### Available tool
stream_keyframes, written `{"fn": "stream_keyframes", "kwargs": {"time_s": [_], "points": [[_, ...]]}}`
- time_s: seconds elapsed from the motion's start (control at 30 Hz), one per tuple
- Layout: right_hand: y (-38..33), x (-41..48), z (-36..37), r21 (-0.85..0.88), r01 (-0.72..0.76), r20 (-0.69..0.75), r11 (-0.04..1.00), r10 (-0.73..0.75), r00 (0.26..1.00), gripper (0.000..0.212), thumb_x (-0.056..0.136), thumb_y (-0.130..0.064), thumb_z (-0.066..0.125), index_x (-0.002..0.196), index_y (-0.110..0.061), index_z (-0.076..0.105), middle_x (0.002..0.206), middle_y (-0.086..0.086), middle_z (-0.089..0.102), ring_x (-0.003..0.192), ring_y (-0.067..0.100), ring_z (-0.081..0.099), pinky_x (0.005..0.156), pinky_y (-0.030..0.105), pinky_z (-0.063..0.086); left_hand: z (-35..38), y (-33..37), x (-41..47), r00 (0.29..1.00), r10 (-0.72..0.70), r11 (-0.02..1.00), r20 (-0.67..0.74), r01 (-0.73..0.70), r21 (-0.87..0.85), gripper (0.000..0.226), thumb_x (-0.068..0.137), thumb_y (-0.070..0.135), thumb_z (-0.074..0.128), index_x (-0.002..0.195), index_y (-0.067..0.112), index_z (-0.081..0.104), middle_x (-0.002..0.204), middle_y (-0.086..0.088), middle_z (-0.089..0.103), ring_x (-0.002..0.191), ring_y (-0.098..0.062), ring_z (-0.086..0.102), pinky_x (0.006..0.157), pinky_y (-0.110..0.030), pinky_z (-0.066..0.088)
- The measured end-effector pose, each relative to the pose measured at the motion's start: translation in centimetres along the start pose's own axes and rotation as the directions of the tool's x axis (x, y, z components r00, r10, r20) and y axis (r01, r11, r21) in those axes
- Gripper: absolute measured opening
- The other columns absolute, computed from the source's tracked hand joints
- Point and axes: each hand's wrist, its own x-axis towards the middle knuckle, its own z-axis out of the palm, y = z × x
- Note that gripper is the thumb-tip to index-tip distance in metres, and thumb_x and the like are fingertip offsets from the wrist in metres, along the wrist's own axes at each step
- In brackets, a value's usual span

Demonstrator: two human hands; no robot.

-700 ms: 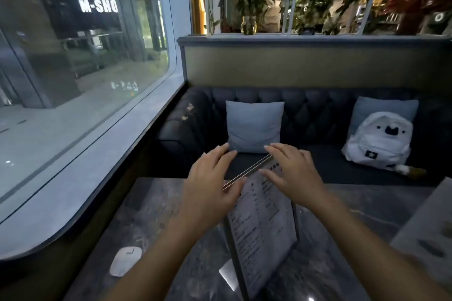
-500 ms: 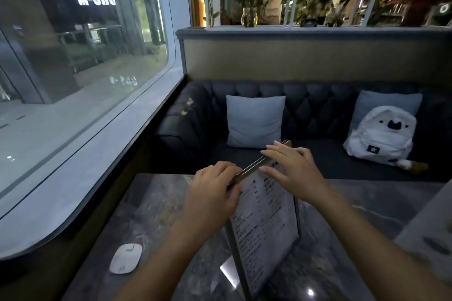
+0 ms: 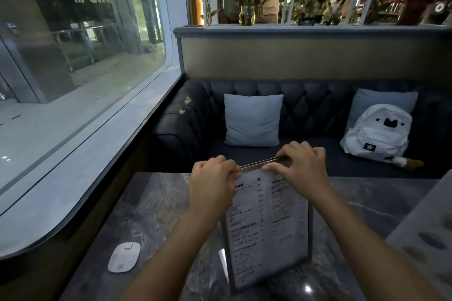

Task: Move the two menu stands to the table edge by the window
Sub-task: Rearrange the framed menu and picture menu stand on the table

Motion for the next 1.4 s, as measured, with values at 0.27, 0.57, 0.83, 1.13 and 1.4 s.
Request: {"fn": "stream_keyframes", "kwargs": {"time_s": [0.27,0.57,0.83,1.13,1.4], "points": [[0.3,-2.8,-0.3,-0.199,-0.154,-0.174,0.968,0.12,0.977,0.048,0.071,-0.061,0.056,0.067,-0.013,0.052,0.069,0.003,0.055,0.07,0.023,0.045,0.068,0.033,0.021,0.9,1.1,2.4,0.997,0.01,0.995,0.074,-0.003,-0.102,0.005,0.078,0.015,0.066,0.074,0.014,0.068,0.076,0.004,0.066,0.078,-0.018,0.062,0.087,-0.041,0.043],[-0.3,-3.4,-0.6,-0.255,-0.187,-0.205,0.949,0.136,0.969,0.048,0.073,-0.059,0.056,0.069,-0.011,0.053,0.069,0.007,0.056,0.069,0.027,0.047,0.065,0.038,0.028,1.0,1.1,2.5,0.996,-0.014,0.979,0.088,0.032,-0.2,0.002,0.077,0.015,0.068,0.076,0.016,0.069,0.07,0.012,0.057,0.079,-0.018,0.06,0.089,-0.048,0.044],[-0.7,-3.9,-0.8,-0.272,-0.228,-0.195,0.935,0.178,0.964,0.048,0.076,-0.059,0.052,0.076,-0.011,0.056,0.074,0.008,0.059,0.073,0.028,0.049,0.067,0.041,0.032,1.5,0.8,2.4,0.994,-0.051,0.964,0.092,0.073,-0.255,0.004,0.077,0.016,0.067,0.074,0.017,0.066,0.084,0.001,0.069,0.087,-0.02,0.062,0.09,-0.051,0.044],[-0.8,-4.4,-1.0,-0.308,-0.236,-0.17,0.922,0.191,0.967,0.051,0.08,-0.059,0.047,0.083,-0.009,0.056,0.082,0.01,0.061,0.079,0.029,0.049,0.071,0.041,0.032,0.9,1.4,1.9,0.983,0.089,0.995,0.159,-0.094,0.024,0.01,0.083,0.026,0.058,0.09,0.02,0.058,0.096,0.002,0.063,0.092,-0.021,0.058,0.09,-0.043,0.039],[0.8,-5.0,-4.0,-0.299,-0.212,-0.144,0.93,0.176,0.974,0.061,0.08,-0.062,0.043,0.108,-0.009,0.054,0.107,0.01,0.062,0.097,0.027,0.053,0.08,0.04,0.03,0.6,3.3,2.3,0.96,0.228,0.961,0.165,-0.249,0.121,0.038,0.085,0.042,0.053,0.118,0.025,0.049,0.114,0.0,0.061,0.108,-0.023,0.053,0.098,-0.04,0.033]]}}
